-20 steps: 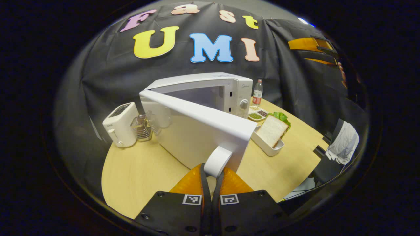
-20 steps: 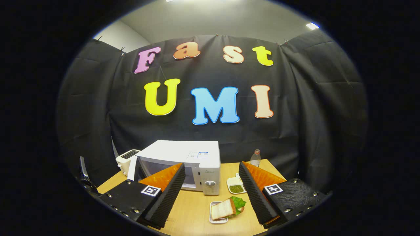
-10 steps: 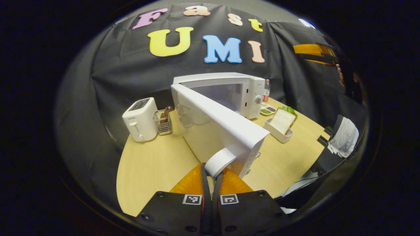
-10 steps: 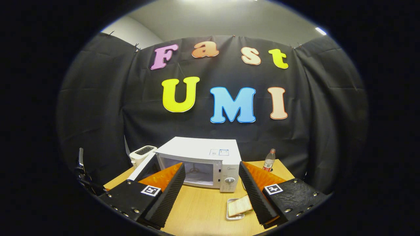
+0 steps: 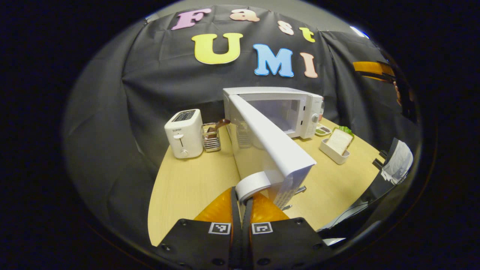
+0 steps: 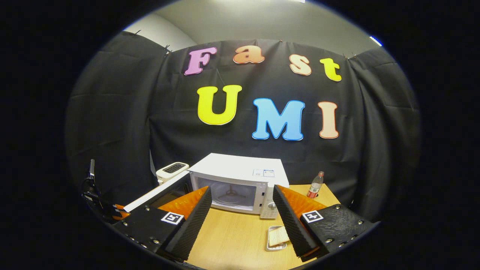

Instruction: Open the microwave oven with the left hand, put the food in, and close the microwave oven.

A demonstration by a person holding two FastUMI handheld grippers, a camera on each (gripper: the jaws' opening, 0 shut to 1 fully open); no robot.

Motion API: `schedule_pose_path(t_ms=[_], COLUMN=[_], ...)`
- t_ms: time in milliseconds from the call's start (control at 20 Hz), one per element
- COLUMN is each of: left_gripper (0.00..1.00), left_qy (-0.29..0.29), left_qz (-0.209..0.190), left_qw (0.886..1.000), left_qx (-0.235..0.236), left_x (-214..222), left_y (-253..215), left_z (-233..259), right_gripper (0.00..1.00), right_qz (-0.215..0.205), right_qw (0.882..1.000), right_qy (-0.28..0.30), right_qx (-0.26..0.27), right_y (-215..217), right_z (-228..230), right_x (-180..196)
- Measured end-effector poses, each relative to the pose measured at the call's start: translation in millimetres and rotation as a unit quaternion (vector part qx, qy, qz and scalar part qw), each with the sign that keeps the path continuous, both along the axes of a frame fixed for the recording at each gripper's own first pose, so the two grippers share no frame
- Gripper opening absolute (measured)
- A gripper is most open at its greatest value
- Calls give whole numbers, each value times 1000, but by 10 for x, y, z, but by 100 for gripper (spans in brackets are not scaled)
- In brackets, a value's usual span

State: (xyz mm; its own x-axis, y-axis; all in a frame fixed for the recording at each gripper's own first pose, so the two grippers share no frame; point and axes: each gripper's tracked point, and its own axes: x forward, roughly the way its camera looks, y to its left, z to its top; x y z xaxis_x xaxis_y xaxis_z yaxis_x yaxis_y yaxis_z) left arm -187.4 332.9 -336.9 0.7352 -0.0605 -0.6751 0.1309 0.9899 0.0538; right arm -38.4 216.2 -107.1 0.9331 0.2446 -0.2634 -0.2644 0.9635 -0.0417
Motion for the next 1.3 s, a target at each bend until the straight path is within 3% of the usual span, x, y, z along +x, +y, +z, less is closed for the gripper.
schedule_pose_path(t_ms=[250, 450, 500, 600, 650, 800, 950, 1100, 1250, 1300], left_gripper=[7, 23, 39, 35, 35, 36, 42, 68, 94, 98], left_qy=[-9, -6, -5, -8, -21, -97, -197, -281, -316, -322], left_qz=[7, 16, 28, 65, 84, 128, 140, 128, 112, 103], left_qw=[1000, 1000, 999, 998, 996, 987, 970, 950, 942, 941], left_qx=[0, -21, -22, -11, -3, 12, 28, 39, -6, -14], left_x=[-11, -201, -279, -431, -471, -411, -50, 450, 798, 952], left_y=[93, 103, 159, 308, 359, 313, 52, -396, -961, -1123], left_z=[10, 32, 46, 158, 307, 1082, 1958, 2607, 2846, 2870], right_gripper=[99, 99, 99, 94, 99, 99, 99, 98, 98, 98], right_qz=[20, 26, 26, 28, 27, 20, 15, 13, 31, 25], right_qw=[1000, 1000, 1000, 999, 999, 999, 998, 998, 994, 994], right_qy=[-2, 8, 11, 22, 28, 39, 38, 37, 76, 87], right_qx=[-12, -3, 0, 9, 14, 31, 49, 53, 65, 62], right_y=[108, 84, 56, -1, -53, -246, -468, -711, -902, -1051], right_z=[18, -46, -76, -157, -190, -277, -261, -249, -413, -454], right_x=[9, 38, 48, 83, 116, 246, 405, 541, 546, 549])
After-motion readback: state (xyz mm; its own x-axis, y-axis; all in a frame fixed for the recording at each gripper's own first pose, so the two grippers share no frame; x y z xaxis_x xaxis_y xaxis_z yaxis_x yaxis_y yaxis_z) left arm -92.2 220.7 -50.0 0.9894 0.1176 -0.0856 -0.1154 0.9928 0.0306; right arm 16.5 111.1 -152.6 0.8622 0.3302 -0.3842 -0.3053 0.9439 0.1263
